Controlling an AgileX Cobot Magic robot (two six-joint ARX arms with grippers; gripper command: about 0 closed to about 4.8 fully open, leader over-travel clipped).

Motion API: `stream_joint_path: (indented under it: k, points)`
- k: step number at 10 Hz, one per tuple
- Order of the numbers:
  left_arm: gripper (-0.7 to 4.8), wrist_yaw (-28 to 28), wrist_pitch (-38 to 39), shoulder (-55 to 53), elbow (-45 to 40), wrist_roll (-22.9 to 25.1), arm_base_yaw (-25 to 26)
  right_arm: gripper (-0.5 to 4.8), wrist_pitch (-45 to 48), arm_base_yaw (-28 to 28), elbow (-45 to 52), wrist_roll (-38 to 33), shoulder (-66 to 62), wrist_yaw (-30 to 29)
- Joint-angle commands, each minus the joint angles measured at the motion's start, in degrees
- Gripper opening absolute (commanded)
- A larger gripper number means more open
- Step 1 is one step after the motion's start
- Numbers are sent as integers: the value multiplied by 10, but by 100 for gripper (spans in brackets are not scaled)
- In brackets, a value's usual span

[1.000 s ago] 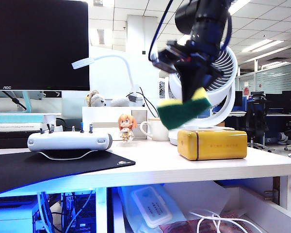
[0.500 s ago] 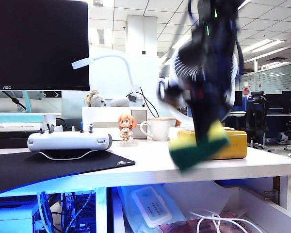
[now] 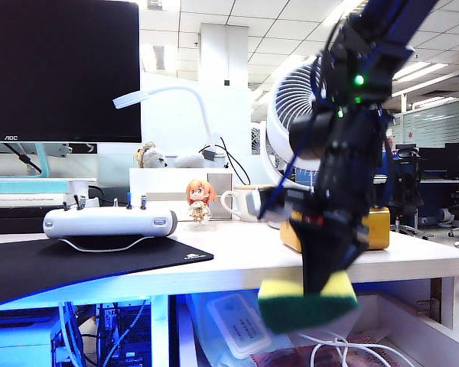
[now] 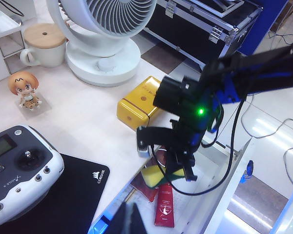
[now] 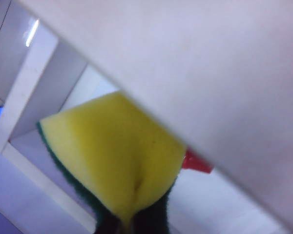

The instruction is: Open the drawer, place the cleaning sponge inside, then close the drawer.

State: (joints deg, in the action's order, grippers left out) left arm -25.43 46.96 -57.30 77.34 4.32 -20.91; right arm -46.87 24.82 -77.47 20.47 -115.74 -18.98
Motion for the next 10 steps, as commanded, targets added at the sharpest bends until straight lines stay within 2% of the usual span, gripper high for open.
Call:
stream_joint_path:
  k: [1,6,7,8,10]
  points:
    - [-6,0,-10,0,3,2,0,479,-30,2,2,2,4,-19]
    - [-6,-1,-9,0,3,2,0,479,-57,2,1,0,4,-22]
    - [-6,-1,-9,0,3,2,0,75,-85,2,1,-13,4,-57]
    - [-6,-1,-9,0,3,2,0,5,-98,2,1,-13,4,-69]
    - [-6,-1,-9,0,3,2,0,-7,-87,2,0,-13,34,-67]
